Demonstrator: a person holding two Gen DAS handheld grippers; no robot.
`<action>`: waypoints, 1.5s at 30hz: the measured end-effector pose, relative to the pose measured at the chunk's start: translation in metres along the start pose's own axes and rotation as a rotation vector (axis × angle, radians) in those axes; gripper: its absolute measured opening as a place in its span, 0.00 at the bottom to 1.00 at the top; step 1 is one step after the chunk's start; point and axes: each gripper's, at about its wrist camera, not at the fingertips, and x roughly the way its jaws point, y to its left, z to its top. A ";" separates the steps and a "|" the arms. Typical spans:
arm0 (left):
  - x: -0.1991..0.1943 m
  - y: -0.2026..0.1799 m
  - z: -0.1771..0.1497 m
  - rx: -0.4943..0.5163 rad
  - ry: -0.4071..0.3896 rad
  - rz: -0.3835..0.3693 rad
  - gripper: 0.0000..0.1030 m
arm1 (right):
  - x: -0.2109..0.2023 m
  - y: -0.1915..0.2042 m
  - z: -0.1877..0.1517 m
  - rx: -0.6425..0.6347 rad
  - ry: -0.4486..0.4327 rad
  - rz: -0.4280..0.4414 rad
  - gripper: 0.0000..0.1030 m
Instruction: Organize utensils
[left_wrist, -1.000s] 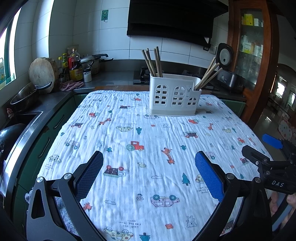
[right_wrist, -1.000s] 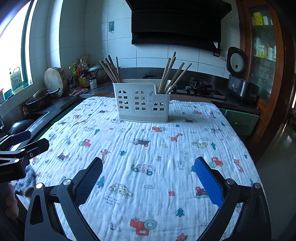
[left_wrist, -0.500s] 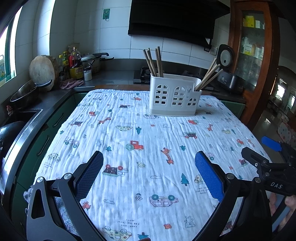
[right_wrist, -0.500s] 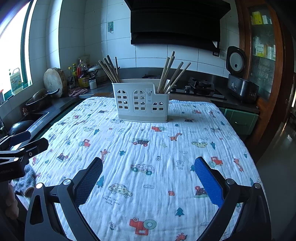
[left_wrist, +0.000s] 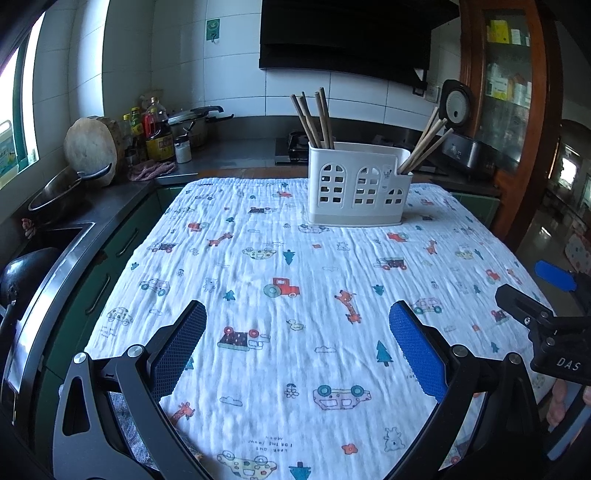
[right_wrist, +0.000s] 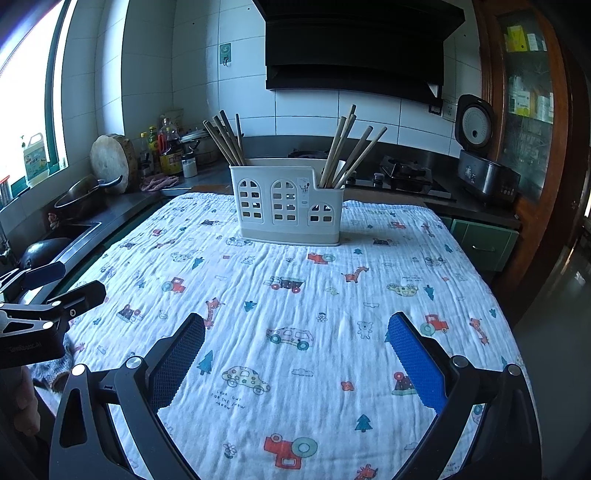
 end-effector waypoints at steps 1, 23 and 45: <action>-0.001 0.001 0.000 -0.002 -0.004 -0.007 0.95 | 0.000 0.000 0.000 0.000 0.000 0.000 0.93; -0.008 -0.007 -0.003 0.033 -0.041 -0.027 0.95 | 0.000 0.007 0.002 -0.014 -0.005 0.007 0.93; -0.009 -0.011 -0.004 0.043 -0.052 -0.019 0.95 | 0.000 0.004 0.001 -0.002 -0.002 0.009 0.93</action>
